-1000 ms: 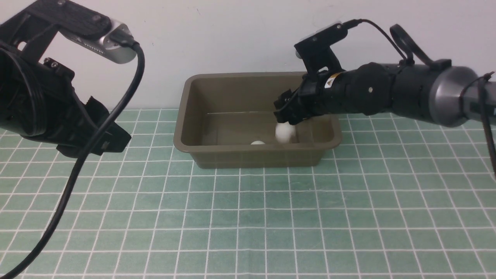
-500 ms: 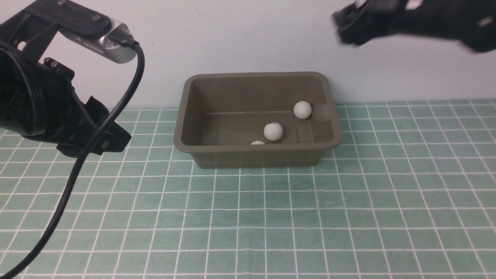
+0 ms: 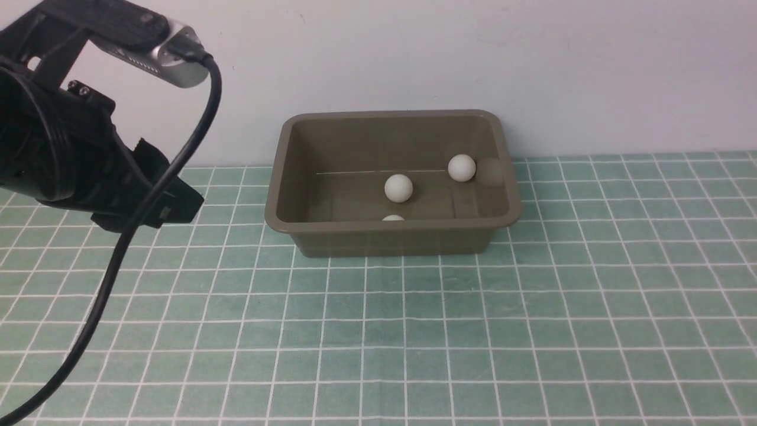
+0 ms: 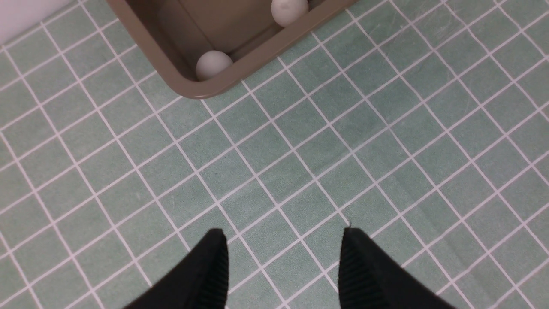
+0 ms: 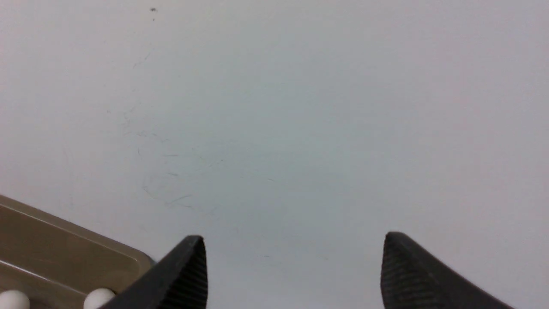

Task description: Put the table tennis balls in the box on the green coffee tablecloth.

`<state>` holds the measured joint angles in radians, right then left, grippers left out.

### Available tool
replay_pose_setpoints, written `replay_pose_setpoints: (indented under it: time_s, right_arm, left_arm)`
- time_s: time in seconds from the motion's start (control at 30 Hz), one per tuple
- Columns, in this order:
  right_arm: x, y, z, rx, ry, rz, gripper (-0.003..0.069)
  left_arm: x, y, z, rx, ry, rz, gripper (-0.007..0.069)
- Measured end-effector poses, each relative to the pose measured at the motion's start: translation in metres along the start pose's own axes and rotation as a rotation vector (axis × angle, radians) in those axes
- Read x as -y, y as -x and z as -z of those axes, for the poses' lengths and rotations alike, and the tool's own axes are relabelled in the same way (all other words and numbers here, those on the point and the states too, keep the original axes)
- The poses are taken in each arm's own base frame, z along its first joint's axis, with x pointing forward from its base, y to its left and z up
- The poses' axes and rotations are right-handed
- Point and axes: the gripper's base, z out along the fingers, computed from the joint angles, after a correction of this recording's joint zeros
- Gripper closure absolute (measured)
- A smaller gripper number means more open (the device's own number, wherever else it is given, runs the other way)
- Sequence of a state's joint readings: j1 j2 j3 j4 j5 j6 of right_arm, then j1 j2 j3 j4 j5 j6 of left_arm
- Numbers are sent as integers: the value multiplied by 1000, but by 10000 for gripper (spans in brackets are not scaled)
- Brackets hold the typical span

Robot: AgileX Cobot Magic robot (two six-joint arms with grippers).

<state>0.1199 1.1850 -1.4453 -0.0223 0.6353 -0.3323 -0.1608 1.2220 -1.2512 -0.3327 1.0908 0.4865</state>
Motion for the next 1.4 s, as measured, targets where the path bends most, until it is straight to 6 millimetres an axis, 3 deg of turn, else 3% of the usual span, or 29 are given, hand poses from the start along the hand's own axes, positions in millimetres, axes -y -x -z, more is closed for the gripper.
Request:
replay_pose_setpoints:
  time_s: [0.1, 0.17, 0.23, 0.3, 0.37, 0.4, 0.43, 0.47, 0.67, 0.93, 1.4]
  right_arm:
    - [1, -1, 38, 12, -8, -2, 165]
    - [-4, -15, 66, 9, -7, -2, 165]
    - [-8, -28, 76, -2, -3, -2, 165]
    - [-16, -49, 90, -20, 4, -1, 165]
    - [-36, -98, 97, -80, 31, -4, 165]
    - [-37, -102, 98, -78, 31, -3, 165]
    - [-53, -138, 106, -77, 50, -35, 165]
    - [-60, -152, 107, -75, 62, -62, 165]
    - [-82, -199, 125, 34, 78, -214, 165]
    - [-98, -238, 127, -9, 94, -228, 165]
    - [-106, -255, 124, -104, 133, -240, 165]
  left_arm:
    - [0, 0, 0, 3, -3, 2, 300]
    - [0, 0, 0, 5, -2, 2, 300]
    - [0, 1, 0, 10, 0, 2, 300]
    - [0, 2, 0, 19, 5, 2, 300]
    - [-1, 2, 0, 24, 8, 2, 300]
    - [-1, 2, 0, 24, 8, 2, 300]
    - [-1, 2, 0, 25, 9, 2, 300]
    - [-1, 2, 0, 27, 10, 2, 300]
    - [-1, 3, -1, 25, 9, 3, 300]
    - [-2, 5, -11, 14, -28, 22, 300]
    - [-4, 9, -21, 20, -60, 1, 300]
